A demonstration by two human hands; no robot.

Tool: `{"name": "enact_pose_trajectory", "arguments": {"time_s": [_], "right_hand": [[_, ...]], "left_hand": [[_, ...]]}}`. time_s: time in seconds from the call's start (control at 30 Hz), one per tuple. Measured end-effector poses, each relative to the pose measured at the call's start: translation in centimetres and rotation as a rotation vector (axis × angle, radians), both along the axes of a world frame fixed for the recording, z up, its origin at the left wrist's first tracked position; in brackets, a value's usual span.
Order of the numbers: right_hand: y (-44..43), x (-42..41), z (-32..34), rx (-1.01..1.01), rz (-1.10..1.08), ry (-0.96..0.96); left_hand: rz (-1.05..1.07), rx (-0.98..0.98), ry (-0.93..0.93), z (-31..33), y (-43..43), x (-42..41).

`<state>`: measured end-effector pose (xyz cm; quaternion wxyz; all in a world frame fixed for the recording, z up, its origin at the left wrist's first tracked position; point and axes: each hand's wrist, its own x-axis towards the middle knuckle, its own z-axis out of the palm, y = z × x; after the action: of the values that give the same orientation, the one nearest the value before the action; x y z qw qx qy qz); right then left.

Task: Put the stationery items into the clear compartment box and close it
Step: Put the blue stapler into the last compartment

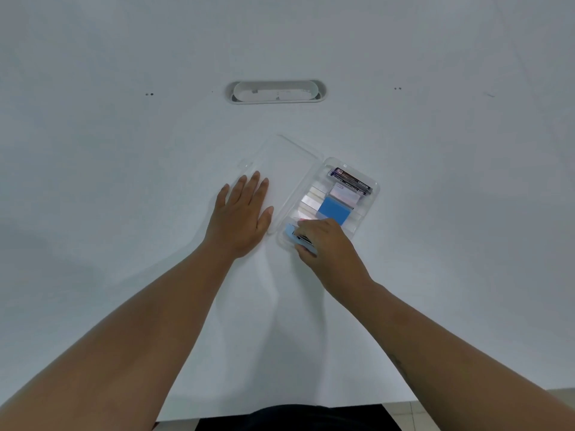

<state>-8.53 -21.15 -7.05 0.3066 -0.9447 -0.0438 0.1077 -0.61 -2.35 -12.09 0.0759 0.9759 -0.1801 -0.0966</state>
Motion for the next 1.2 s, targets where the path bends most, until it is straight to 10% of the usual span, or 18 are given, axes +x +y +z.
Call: {"name": "enact_pose_trajectory", "arguments": {"time_s": [0.2, 0.43, 0.8, 1.2], "right_hand": [[-0.1, -0.3, -0.3, 0.000, 0.047, 0.018], [-3.4, -3.6, -0.9, -0.134, 0.085, -0.410], [-4.4, -6.4, -2.2, -0.387, 0.135, -0.319], [-7.3, 2.6, -0.5, -0.235, -0.115, -0.349]], "left_hand": [[0.008, 0.009, -0.002, 0.2, -0.1, 0.0], [0.023, -0.036, -0.008, 0.8, -0.2, -0.4], [0.016, -0.011, -0.008, 0.6, 0.0, -0.1], [-0.053, 0.063, -0.021, 1.3, 0.9, 0.0]]}}
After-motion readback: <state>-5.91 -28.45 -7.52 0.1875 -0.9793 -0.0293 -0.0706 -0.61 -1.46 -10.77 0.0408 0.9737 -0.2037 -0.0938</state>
